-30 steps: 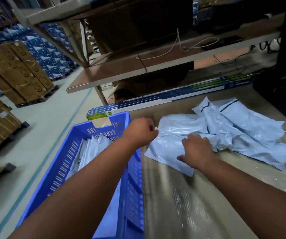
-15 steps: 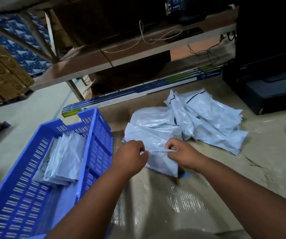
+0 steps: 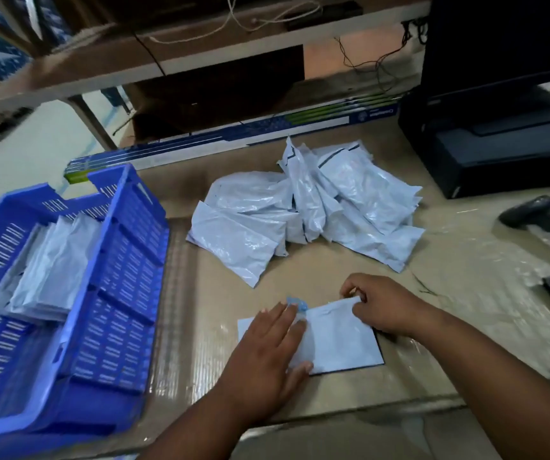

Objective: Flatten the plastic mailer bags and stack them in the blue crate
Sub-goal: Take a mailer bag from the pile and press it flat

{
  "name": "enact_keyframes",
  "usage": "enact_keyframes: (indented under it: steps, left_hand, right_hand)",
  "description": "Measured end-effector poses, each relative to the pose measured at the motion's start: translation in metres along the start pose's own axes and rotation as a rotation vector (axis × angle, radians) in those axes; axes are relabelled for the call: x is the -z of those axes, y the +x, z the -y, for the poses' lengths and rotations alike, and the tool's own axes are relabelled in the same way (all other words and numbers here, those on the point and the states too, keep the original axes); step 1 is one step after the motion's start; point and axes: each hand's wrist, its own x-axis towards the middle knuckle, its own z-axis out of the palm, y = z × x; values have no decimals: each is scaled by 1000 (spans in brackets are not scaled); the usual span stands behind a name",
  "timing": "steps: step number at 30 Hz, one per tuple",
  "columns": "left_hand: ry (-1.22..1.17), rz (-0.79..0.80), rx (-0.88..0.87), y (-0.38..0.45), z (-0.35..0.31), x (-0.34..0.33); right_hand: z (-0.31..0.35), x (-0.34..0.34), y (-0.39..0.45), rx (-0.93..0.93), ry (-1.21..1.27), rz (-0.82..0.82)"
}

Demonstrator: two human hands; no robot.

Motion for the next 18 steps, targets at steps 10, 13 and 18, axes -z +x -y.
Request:
enact_keyframes:
  steps: [10, 13, 18]
  left_hand:
    - [112, 209, 228, 14, -9, -30]
    - [126, 193, 221, 14, -8, -30]
    - [124, 188, 221, 12, -7, -29]
  right_hand:
    - [8, -83, -35, 534, -592, -238]
    - [0, -92, -29, 444, -627, -171]
    - [-4, -92, -31, 391, -666, -175]
